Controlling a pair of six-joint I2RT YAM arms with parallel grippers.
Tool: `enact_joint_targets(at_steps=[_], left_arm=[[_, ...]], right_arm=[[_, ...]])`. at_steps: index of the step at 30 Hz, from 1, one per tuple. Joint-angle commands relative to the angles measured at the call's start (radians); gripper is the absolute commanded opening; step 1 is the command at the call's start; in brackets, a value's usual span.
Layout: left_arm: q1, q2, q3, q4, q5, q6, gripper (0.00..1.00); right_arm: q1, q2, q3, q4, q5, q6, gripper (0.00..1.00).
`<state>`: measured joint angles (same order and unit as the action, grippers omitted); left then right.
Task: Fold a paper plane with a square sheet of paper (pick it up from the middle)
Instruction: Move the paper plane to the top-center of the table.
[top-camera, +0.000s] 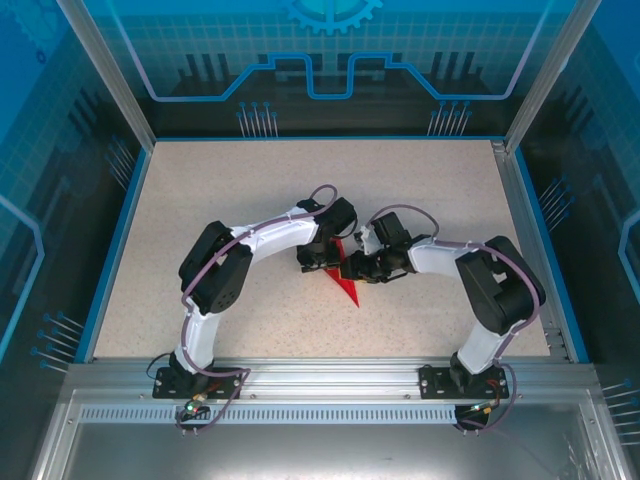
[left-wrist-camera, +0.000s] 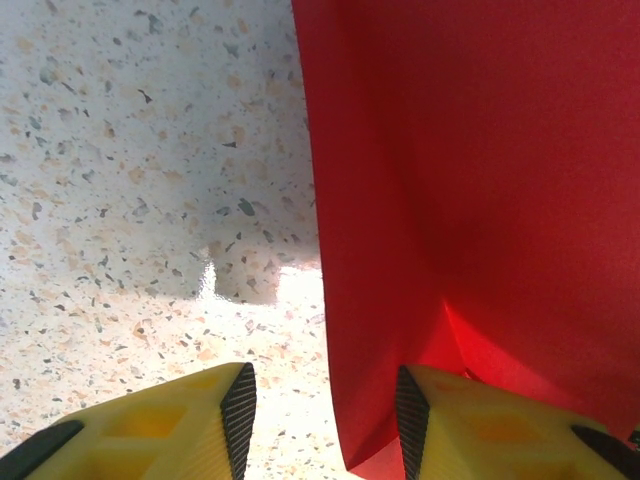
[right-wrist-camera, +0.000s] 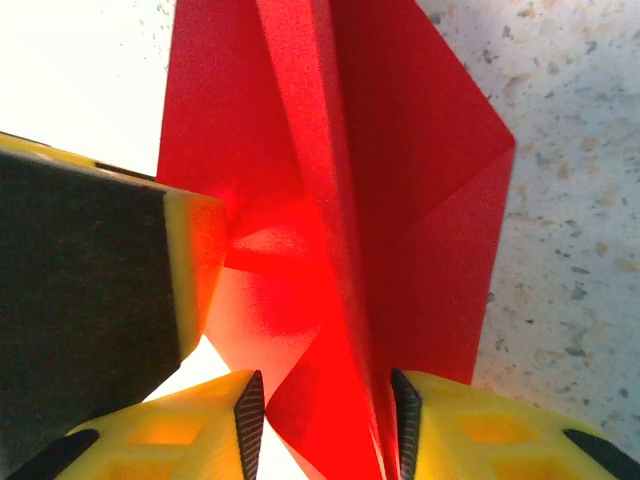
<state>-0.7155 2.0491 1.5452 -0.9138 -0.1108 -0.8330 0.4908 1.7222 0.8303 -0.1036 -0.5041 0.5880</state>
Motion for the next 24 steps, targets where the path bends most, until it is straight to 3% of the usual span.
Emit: enact_joint_targets(at_steps=[1,11,17,24], left_arm=[[0.004,-0.047,-0.013,0.002,-0.011,-0.011,0.45],[0.005,-0.112,-0.062,0.053,-0.026,-0.02,0.45],[0.013,-0.147,-0.091,0.075,-0.033,-0.025,0.45],[0.018,-0.136,-0.102,0.074,-0.023,-0.027,0.45]], right_arm=[[0.024,0.026,0.03,-0.037,0.017,-0.029,0.38],[0.07,0.081,0.096,-0.1,0.08,-0.065,0.28],[0.084,0.078,0.118,-0.122,0.088,-0.066,0.41],[0.09,0.053,0.124,-0.151,0.09,-0.092,0.41]])
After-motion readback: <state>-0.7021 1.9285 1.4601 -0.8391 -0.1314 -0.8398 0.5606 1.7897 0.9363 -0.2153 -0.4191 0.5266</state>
